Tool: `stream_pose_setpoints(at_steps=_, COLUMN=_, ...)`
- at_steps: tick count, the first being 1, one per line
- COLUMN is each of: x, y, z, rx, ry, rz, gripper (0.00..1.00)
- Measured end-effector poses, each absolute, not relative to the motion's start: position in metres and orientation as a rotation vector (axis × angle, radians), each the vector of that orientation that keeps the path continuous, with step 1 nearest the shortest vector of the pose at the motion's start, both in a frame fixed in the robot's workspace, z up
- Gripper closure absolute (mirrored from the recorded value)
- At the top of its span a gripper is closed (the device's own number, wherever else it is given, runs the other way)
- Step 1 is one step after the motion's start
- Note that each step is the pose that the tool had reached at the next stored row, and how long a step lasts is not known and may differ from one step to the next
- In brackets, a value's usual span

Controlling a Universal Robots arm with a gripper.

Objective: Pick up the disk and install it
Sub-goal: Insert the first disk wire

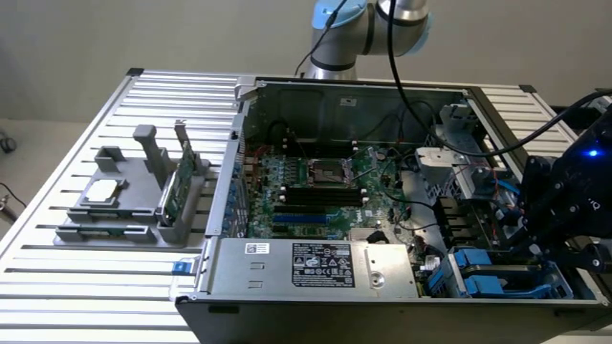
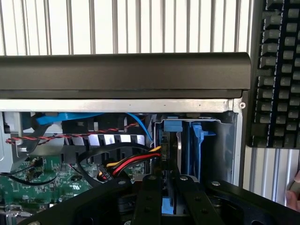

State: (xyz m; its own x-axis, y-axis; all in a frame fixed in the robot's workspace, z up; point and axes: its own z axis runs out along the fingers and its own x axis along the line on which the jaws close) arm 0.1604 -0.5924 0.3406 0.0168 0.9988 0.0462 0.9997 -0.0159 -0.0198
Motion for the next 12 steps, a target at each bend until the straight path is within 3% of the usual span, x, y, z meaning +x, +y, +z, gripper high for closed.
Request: stream_pose_setpoints(at_steps=12, x=0.1604, y=-0.5928, z=0.3403, rx=-2.193, ry=-2.183, rz=-0.029, gripper=0.83)
